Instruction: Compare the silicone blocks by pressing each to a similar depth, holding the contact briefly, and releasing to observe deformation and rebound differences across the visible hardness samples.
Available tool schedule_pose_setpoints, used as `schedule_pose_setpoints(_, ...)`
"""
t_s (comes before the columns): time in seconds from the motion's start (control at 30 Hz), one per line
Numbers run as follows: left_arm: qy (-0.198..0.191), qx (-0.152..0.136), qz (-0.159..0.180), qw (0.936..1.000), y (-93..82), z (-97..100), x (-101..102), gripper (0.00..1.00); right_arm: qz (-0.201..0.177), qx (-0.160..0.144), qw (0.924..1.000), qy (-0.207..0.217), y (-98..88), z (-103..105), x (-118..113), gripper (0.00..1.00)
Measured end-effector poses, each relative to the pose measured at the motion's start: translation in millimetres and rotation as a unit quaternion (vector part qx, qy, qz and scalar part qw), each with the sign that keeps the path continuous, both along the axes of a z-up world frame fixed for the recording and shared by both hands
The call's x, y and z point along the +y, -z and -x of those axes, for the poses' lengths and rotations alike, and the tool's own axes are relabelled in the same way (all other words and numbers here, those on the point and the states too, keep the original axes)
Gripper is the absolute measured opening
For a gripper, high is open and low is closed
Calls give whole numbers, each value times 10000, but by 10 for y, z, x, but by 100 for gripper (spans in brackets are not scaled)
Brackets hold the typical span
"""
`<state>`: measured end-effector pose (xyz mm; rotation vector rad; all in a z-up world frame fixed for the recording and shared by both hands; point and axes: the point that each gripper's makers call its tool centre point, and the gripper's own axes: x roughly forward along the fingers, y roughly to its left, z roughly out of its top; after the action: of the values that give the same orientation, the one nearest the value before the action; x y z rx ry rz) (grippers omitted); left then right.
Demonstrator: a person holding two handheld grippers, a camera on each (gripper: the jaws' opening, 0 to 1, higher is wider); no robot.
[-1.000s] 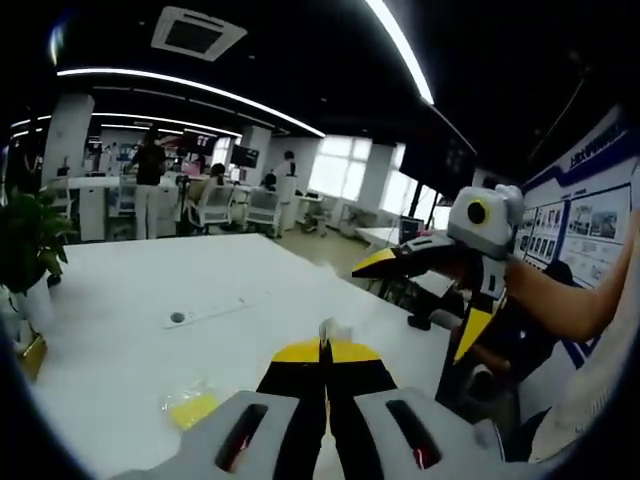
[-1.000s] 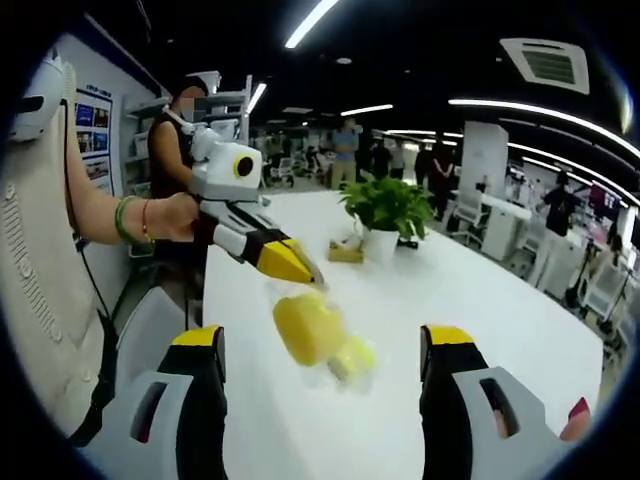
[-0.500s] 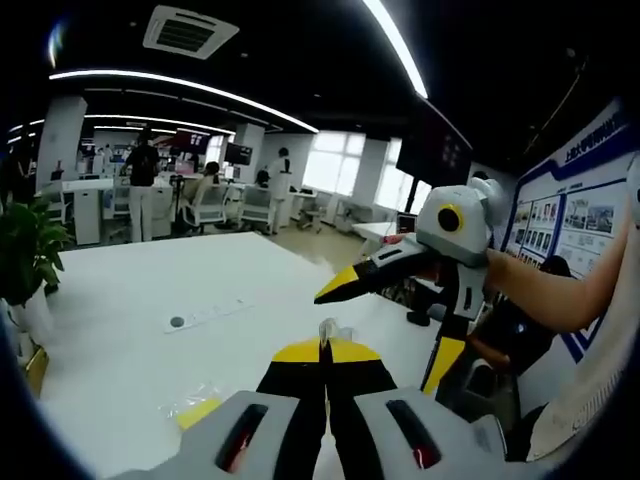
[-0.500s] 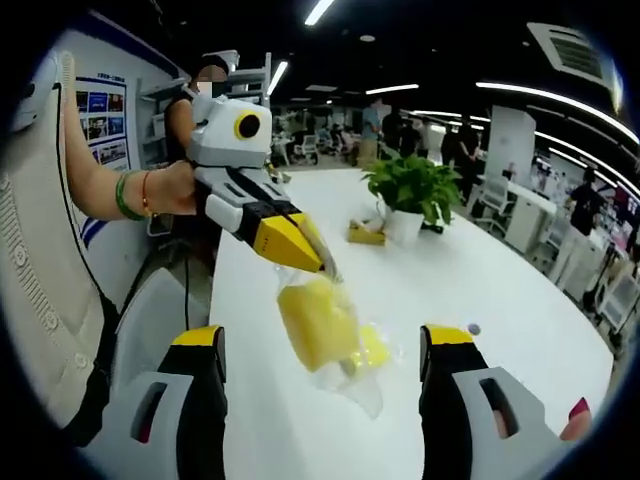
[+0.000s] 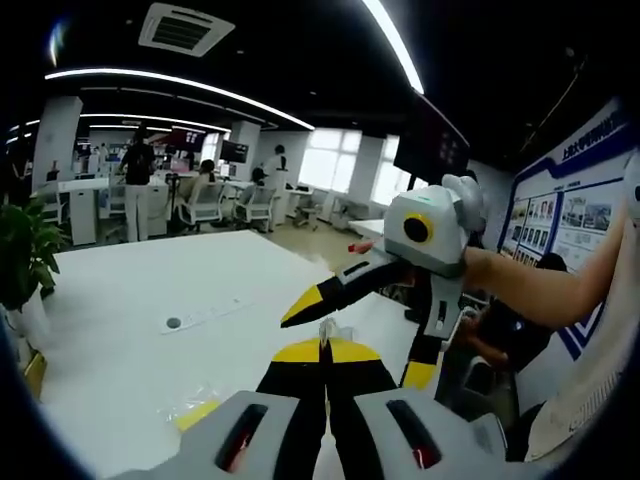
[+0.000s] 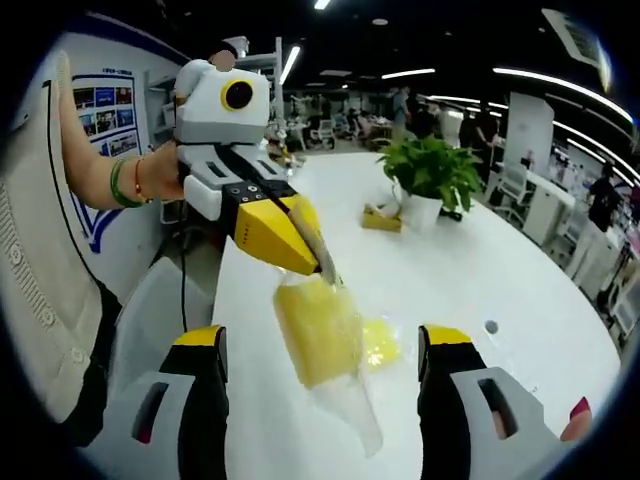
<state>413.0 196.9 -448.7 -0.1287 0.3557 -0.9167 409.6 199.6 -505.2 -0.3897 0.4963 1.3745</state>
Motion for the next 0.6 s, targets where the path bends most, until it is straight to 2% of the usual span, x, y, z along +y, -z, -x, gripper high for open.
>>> schedule_pose_setpoints(0.37, 80, 41, -27, 10000, 30, -1, -54, 0, 168, 230, 9994, -197, 192, 27, 84, 63)
schedule_pose_setpoints(0.6, 105, 69, -7, 9999, 30, 2, -92, 0, 158, 376, 9986, -329, 212, 65, 97, 43)
